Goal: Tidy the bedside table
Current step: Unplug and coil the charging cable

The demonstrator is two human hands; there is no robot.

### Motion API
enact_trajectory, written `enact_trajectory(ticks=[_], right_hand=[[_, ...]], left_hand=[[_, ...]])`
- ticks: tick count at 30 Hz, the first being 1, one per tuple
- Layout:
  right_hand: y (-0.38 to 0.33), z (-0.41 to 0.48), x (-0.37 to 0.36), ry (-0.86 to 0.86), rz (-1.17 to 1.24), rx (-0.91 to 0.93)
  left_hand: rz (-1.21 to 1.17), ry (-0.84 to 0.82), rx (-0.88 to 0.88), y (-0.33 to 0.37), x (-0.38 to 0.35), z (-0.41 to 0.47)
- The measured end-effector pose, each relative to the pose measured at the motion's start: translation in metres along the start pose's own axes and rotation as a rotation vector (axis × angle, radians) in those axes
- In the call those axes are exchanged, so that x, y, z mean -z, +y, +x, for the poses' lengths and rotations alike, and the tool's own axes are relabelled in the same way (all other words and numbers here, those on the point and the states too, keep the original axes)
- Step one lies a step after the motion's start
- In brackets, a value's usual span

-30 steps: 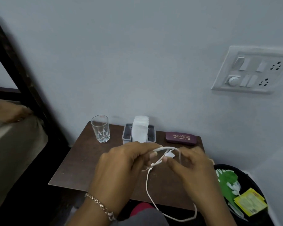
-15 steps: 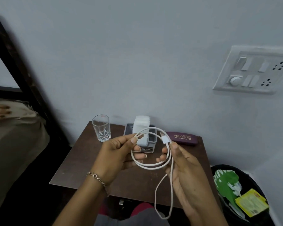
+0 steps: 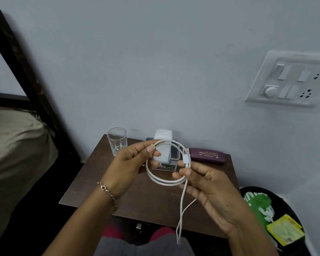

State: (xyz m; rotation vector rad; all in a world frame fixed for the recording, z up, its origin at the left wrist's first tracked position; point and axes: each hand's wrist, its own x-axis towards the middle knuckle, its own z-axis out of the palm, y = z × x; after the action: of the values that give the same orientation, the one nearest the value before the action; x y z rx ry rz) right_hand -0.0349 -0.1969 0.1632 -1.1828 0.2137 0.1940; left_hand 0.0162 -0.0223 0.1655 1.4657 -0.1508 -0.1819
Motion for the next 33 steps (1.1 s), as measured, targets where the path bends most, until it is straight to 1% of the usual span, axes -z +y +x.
enact_trajectory(ticks=[2,3,4,5,6,7,8,9,10,11,12,13,15,18,21,26,29,33], right_hand=[[-0.004,0.005,-0.004,0.074,0.061,0.091],[-0.006,0.008,-0.006,0.120,0.113,0.136],[-0.008,0.010,-0.008,0.163,0.175,0.178],[-0.008,0.012,-0.011,0.201,0.246,0.214],[-0.007,0.014,-0.012,0.233,0.315,0.238],[-0.006,0.014,-0.014,0.254,0.375,0.241],[-0.003,0.012,-0.016,0.263,0.417,0.231],[-0.001,0.011,-0.017,0.269,0.439,0.211],[0.002,0.009,-0.016,0.279,0.443,0.191],[0.005,0.007,-0.016,0.289,0.434,0.173],[0.007,0.004,-0.013,0.295,0.415,0.159],[0.009,0.001,-0.009,0.295,0.387,0.144],[0.012,-0.004,-0.003,0.278,0.298,0.125],[0.013,-0.010,0.007,0.286,0.150,0.100],[0.010,-0.012,0.015,0.247,0.038,0.087],[0.010,-0.012,0.018,0.174,-0.100,0.056],[0.011,-0.012,0.018,0.145,-0.133,0.040],[0.012,-0.013,0.016,0.133,-0.239,0.093]], left_hand=[[0.140,0.173,-0.084,-0.008,0.002,0.002],[0.197,0.259,-0.095,-0.012,0.001,-0.002],[0.216,0.290,-0.046,-0.015,-0.002,-0.009],[0.194,0.235,0.091,-0.019,-0.010,-0.019],[0.119,0.111,0.286,-0.022,-0.021,-0.031],[-0.021,-0.018,0.467,-0.025,-0.033,-0.041],[-0.221,-0.069,0.583,-0.029,-0.042,-0.046],[-0.447,-0.039,0.626,-0.035,-0.046,-0.047],[-0.661,0.044,0.607,-0.040,-0.046,-0.043],[-0.824,0.146,0.555,-0.043,-0.042,-0.037],[-0.909,0.243,0.494,-0.043,-0.037,-0.031],[-0.940,0.302,0.433,-0.040,-0.031,-0.026],[-0.889,0.297,0.354,-0.032,-0.025,-0.020],[-0.647,0.192,0.342,-0.019,-0.020,-0.018],[-0.411,0.128,0.318,-0.013,-0.016,-0.017],[-0.251,0.093,0.235,0.001,-0.010,-0.013],[-0.170,0.078,0.235,0.008,-0.005,-0.012],[0.101,-0.080,0.224,0.018,-0.002,-0.019]])
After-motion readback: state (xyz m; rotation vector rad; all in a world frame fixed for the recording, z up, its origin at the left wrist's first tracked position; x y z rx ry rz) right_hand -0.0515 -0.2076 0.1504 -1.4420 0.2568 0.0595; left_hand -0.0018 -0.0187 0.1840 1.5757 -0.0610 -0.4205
